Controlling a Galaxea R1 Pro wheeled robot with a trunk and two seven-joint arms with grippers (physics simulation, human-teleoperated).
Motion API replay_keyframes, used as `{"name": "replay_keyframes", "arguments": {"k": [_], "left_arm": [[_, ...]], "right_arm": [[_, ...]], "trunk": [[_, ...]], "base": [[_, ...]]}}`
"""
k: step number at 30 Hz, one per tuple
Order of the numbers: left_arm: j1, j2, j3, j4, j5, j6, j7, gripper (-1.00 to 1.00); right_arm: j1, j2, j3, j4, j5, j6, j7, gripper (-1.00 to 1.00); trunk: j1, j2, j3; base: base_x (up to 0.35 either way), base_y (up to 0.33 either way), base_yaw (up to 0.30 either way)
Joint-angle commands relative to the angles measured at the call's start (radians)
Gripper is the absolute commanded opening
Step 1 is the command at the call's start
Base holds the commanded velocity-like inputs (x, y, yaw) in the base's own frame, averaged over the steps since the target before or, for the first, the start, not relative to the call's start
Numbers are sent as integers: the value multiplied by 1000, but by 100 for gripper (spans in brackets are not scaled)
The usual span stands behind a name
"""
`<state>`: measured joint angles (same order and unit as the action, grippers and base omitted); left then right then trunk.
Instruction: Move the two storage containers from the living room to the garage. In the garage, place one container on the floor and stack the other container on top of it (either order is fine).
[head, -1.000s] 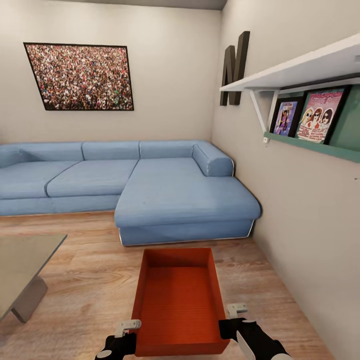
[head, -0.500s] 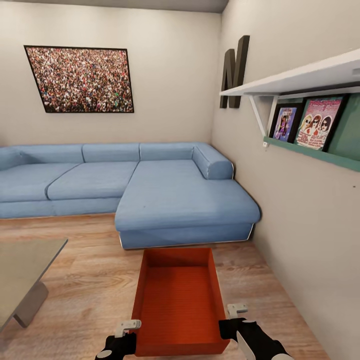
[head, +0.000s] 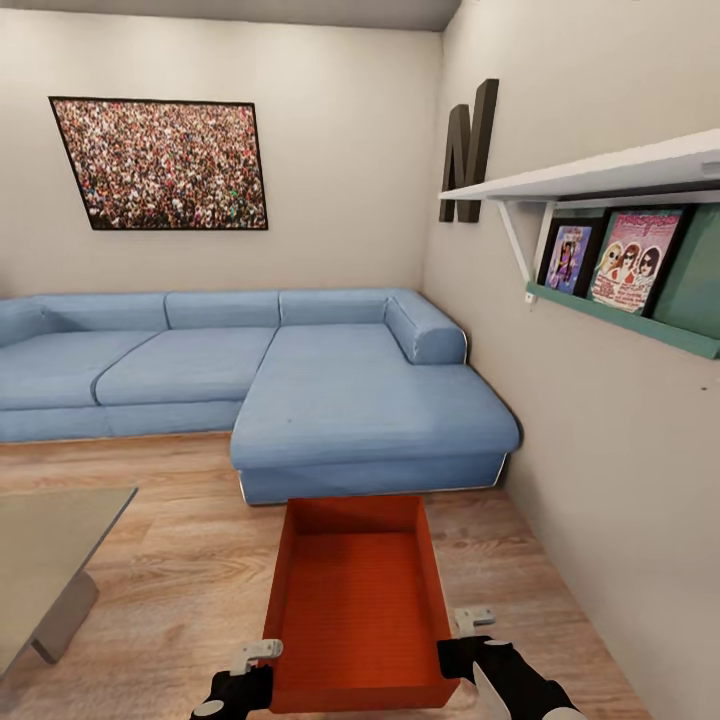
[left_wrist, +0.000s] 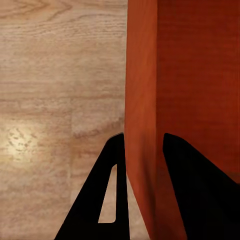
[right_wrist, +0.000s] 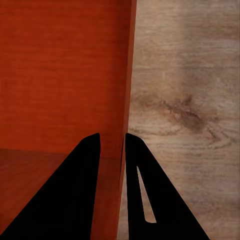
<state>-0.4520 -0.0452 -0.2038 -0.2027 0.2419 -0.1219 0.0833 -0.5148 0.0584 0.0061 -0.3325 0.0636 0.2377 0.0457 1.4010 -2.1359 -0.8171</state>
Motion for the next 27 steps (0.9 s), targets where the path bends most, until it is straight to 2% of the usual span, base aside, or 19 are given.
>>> {"name": "replay_keyframes", "arguments": {"k": [1,27], "left_arm": [[0,1,2,2,7,-4,10,-100],[0,2,2,2,7,-4,9,-100]], "right_arm": [[-1,-1,-9,-3,15,6,2,-100],[-1,0,-9,-3,15,6,2,-100]], "trunk": [[-4,7,2],[-104,189,84]], "base": [[0,0,0],[0,0,0]]}}
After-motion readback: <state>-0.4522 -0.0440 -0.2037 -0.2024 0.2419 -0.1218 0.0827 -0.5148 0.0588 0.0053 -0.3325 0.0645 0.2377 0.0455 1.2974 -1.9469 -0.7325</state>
